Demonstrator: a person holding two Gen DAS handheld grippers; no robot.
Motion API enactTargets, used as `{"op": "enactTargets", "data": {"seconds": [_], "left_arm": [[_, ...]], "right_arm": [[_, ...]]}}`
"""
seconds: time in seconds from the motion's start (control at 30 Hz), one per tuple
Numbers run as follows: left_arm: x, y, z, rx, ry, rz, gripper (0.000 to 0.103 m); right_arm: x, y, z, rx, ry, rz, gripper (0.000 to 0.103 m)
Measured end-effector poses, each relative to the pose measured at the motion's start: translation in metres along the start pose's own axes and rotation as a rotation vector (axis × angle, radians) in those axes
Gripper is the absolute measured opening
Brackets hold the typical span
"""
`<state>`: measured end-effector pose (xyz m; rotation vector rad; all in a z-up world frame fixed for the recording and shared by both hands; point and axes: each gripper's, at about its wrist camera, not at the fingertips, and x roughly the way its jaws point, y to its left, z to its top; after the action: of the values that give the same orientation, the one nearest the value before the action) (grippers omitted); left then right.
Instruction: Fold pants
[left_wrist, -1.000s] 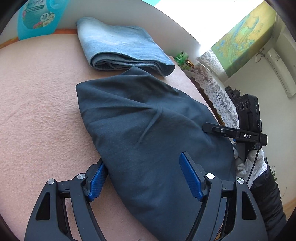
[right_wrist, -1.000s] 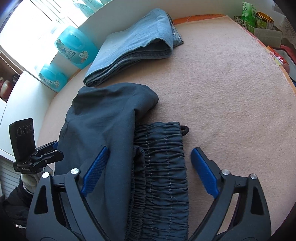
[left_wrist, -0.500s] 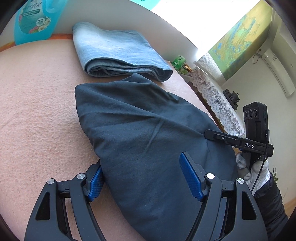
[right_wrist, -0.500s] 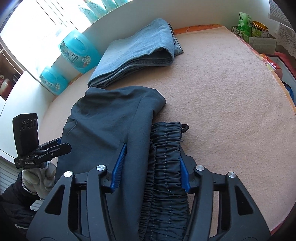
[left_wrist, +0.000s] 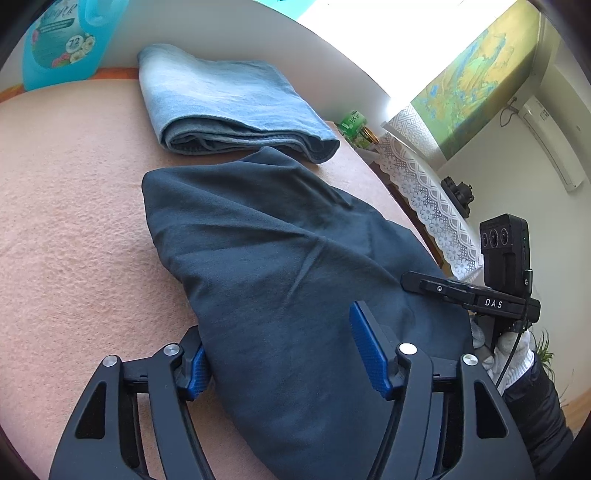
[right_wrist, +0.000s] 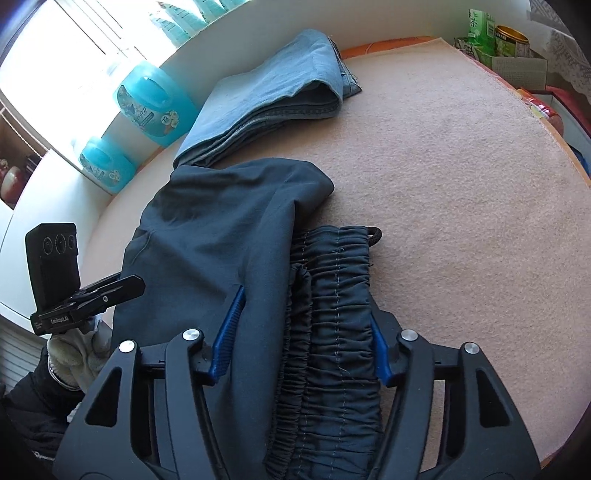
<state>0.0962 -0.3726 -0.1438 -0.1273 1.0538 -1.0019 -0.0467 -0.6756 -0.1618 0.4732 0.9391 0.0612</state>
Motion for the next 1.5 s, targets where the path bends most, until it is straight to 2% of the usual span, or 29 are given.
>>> {"op": "enactTargets", "data": {"seconds": [0.07,0.13,0.37,0.67,0.87,1.2,1.5], "left_arm": [[-0.003,-0.001,0.001,0.017,-0.019,0.0,0.043],[-0.007,-0.004,0.002,0.045,-0.037,0.0,0.032],[-0.02,-0.026,0.005,0.124,-0.075,-0.034,0.016],[-0.039,-0.037,0.012,0.136,-0.122,-0.079,0.012],[-0.061,-0.049,0.033,0.167,-0.192,-0.101,0.012],[-0.096,-0.052,0.111,0.208,-0.336,-0.061,0.012],[-0.089,-0.028,0.183,0.227,-0.395,0.01,0.012]], "right_arm": [[-0.011,0.009,-0.003,-0.014,-0.039,-0.016,0.039],[-0.02,0.023,-0.005,-0.042,-0.067,-0.039,0.033],[-0.028,0.065,-0.008,-0.13,-0.117,-0.131,0.027],[-0.061,0.101,-0.007,-0.18,-0.208,-0.149,0.024],[-0.086,0.131,0.012,-0.239,-0.293,-0.139,0.024],[-0.094,0.174,0.084,-0.33,-0.432,-0.148,0.023],[-0.055,0.182,0.169,-0.354,-0.462,-0.149,0.023]]}}
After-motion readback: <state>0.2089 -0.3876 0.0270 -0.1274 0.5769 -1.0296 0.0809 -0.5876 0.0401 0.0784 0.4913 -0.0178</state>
